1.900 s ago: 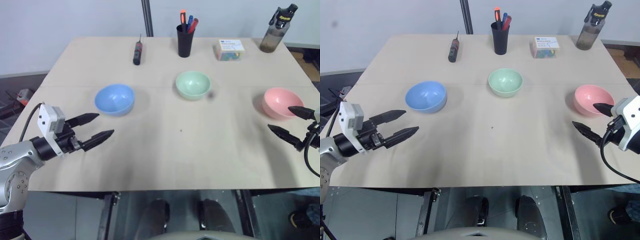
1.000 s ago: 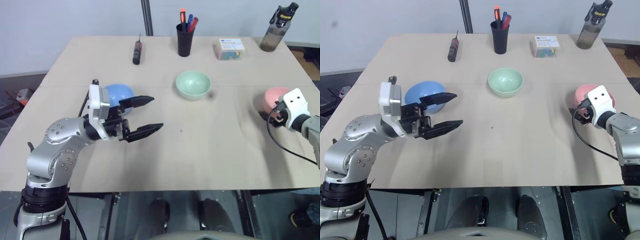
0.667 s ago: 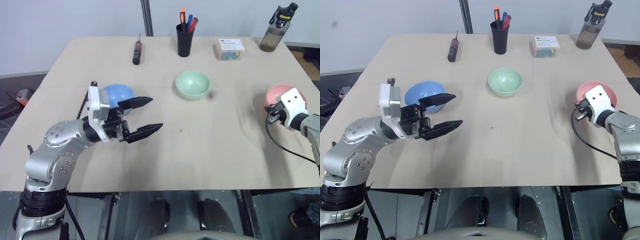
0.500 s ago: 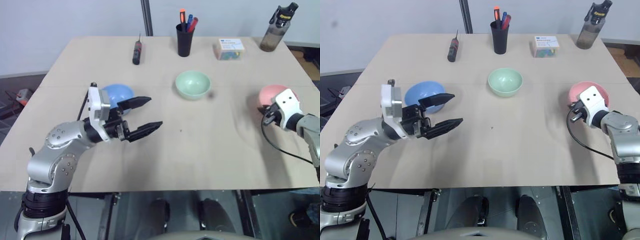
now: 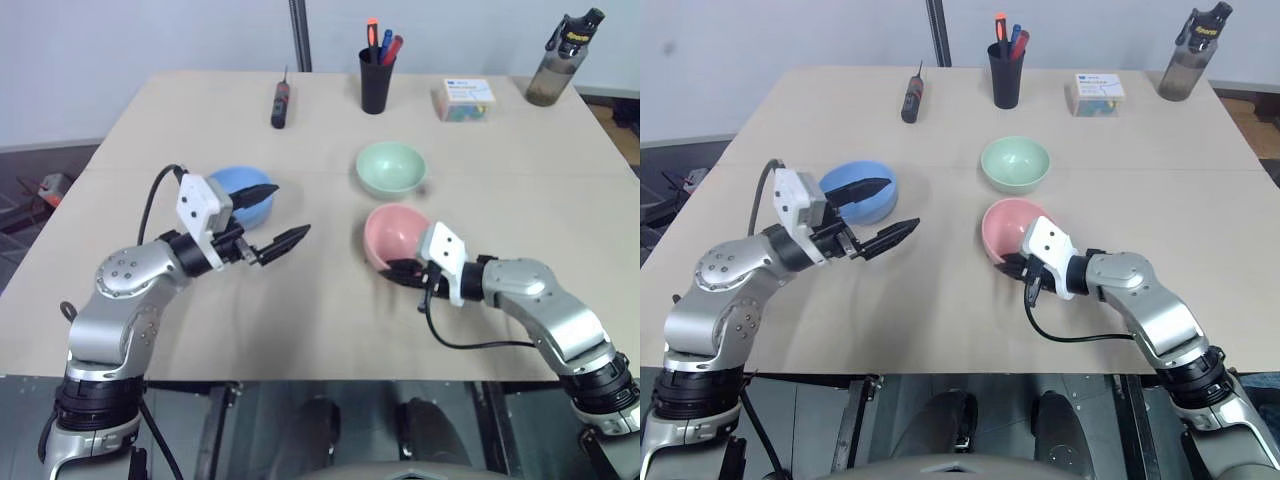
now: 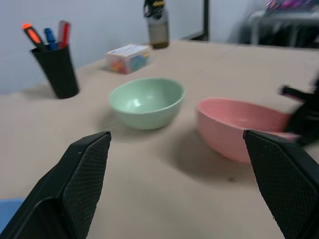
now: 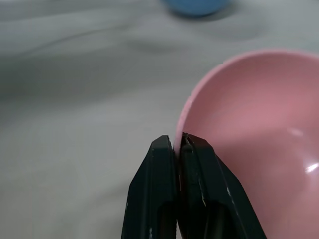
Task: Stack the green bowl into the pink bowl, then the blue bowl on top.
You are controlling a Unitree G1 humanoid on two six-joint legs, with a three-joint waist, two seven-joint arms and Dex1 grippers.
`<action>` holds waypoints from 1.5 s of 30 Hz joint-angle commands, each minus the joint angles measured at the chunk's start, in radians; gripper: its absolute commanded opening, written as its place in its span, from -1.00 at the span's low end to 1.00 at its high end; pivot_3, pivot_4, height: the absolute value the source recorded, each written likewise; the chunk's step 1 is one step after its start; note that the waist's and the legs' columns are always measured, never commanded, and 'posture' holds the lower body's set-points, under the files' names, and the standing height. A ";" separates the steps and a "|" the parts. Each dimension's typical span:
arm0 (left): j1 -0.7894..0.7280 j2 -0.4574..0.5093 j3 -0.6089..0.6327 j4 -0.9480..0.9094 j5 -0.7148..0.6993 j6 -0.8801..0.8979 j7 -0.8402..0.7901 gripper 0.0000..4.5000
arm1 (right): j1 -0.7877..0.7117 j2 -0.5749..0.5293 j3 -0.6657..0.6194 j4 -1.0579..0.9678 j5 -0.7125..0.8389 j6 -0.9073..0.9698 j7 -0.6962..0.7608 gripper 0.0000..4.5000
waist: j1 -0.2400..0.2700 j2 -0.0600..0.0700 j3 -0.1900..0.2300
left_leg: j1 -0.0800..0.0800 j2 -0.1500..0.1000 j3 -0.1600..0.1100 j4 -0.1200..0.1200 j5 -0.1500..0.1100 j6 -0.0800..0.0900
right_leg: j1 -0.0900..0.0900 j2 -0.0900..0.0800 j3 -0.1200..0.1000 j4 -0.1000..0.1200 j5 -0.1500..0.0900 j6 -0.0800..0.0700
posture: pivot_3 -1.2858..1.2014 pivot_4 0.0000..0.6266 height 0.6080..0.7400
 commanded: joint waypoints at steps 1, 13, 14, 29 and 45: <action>-0.034 0.008 -0.022 -0.015 0.053 -0.014 0.025 1.00 | -0.003 -0.007 -0.027 -0.039 0.063 0.052 0.037 -0.18 | -0.002 0.000 0.000 | 0.000 0.000 0.000 0.000 0.000 0.000 | 0.000 0.000 0.000 0.000 0.000 0.000 | 0.03 -0.52 1.00; -0.538 0.015 -0.428 0.526 0.544 -0.331 -0.079 1.00 | 0.077 0.039 -0.310 -0.272 0.143 0.069 -0.165 0.94 | 0.017 -0.001 0.000 | -0.002 -0.005 -0.002 0.001 0.000 0.000 | 0.000 0.000 -0.003 0.000 0.000 0.000 | 0.03 -0.52 1.00; -0.590 -0.011 -0.459 0.607 0.580 -0.390 -0.077 1.00 | 0.089 0.037 -0.326 -0.286 0.139 0.071 -0.184 0.94 | 0.018 -0.001 0.000 | -0.002 -0.005 -0.002 0.001 0.000 0.000 | 0.000 0.001 -0.003 0.000 0.000 0.000 | 0.03 -0.52 1.00; -1.091 -0.364 -0.756 1.525 1.042 -0.930 0.269 -0.17 | 0.235 0.008 -0.498 -0.449 0.131 0.078 -0.342 0.96 | -0.004 -0.003 0.001 | -0.017 -0.007 -0.002 0.004 0.000 0.001 | -0.014 0.000 -0.003 0.002 0.000 0.001 | 0.03 -0.52 1.00; -0.919 -0.213 -0.513 1.106 0.480 -0.981 -0.484 -0.85 | 0.376 -0.060 -0.597 -0.466 0.136 -0.050 -0.259 0.96 | -0.008 -0.002 0.001 | -0.017 -0.006 -0.001 0.004 0.000 0.001 | -0.015 0.000 -0.002 0.004 0.000 0.001 | 0.03 -0.52 1.00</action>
